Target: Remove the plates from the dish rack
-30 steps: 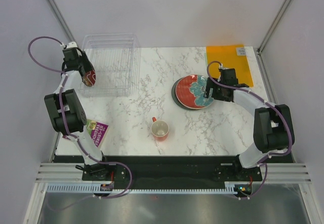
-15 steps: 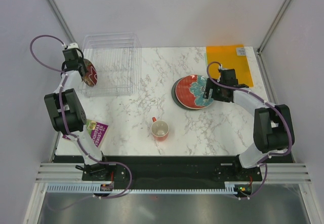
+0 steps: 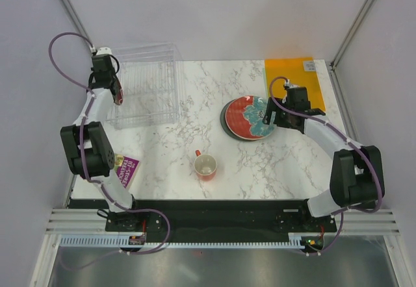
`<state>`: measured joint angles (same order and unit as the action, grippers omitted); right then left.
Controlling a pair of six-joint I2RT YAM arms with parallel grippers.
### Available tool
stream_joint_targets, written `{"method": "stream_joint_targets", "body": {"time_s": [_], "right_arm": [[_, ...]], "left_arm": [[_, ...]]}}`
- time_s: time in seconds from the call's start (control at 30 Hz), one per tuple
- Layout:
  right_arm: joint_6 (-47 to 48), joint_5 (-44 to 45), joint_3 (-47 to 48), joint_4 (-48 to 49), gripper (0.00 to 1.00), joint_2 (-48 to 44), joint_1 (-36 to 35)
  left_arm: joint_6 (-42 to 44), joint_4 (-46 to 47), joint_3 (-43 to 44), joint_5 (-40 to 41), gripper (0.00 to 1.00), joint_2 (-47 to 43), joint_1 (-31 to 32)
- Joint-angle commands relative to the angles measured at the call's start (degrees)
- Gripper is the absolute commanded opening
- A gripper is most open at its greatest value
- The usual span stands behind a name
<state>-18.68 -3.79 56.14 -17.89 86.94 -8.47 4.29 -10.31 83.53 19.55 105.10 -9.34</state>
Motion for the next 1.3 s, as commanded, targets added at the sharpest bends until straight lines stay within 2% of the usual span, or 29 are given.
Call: {"method": "stream_joint_targets", "body": {"time_s": [0.0,0.2,0.27,0.4,0.43,0.5,0.53,0.63,0.67,0.77,1.03,1.27], "right_arm": [[0.0,1.0,0.0,-1.3,0.92,-3.9,0.0],[-0.1,-1.1,0.5,-3.1,0.93,-8.5,0.0],[-0.8,-2.9,0.9,-3.1,0.93,-10.6,-0.1],[-2.1,-12.7,2.1,-1.3,0.93,-12.5,-1.3],[-3.1,-14.1,2.6,-0.8,0.93,-13.3,-1.9],[-4.5,-16.1,2.8,1.1,0.93,-13.7,-3.7],[-5.4,-18.4,2.2,2.2,0.93,-14.3,-4.2],[-11.3,-23.8,-1.2,10.8,0.94,-16.2,-5.6],[-14.9,-24.4,-2.3,15.9,0.95,-16.5,-6.4],[-18.6,-26.0,-4.1,22.7,0.96,-16.5,-8.4],[-23.4,-24.4,-3.3,27.2,0.97,-14.1,-14.6],[-24.9,-21.9,-2.9,31.4,0.97,-10.8,-20.7]], "left_arm": [[1.4,7.8,3.8,3.7,0.02,-12.5,1.2],[0.2,5.8,1.6,3.4,0.02,-21.8,1.5],[-3.6,0.7,1.9,0.6,0.02,-24.4,1.4],[-14.3,-4.6,-2.5,-17.5,0.02,-32.8,1.5],[-20.1,-4.9,-6.0,-25.3,0.02,-35.9,1.5],[-24.7,-4.3,-10.6,-32.8,0.02,-38.4,1.8],[-29.5,-3.4,-12.4,-39.7,0.02,-40.5,1.9],[-38.9,4.0,-18.9,-50.4,0.02,-43.5,2.6],[-40.9,5.7,-20.1,-51.7,0.02,-44.1,3.6],[-45.4,9.9,-24.5,-53.5,0.02,-46.7,7.4],[-52.0,18.2,-32.9,-50.0,0.02,-49.6,17.5],[-52.5,18.7,-34.8,-45.9,0.02,-50.2,24.5]]}}
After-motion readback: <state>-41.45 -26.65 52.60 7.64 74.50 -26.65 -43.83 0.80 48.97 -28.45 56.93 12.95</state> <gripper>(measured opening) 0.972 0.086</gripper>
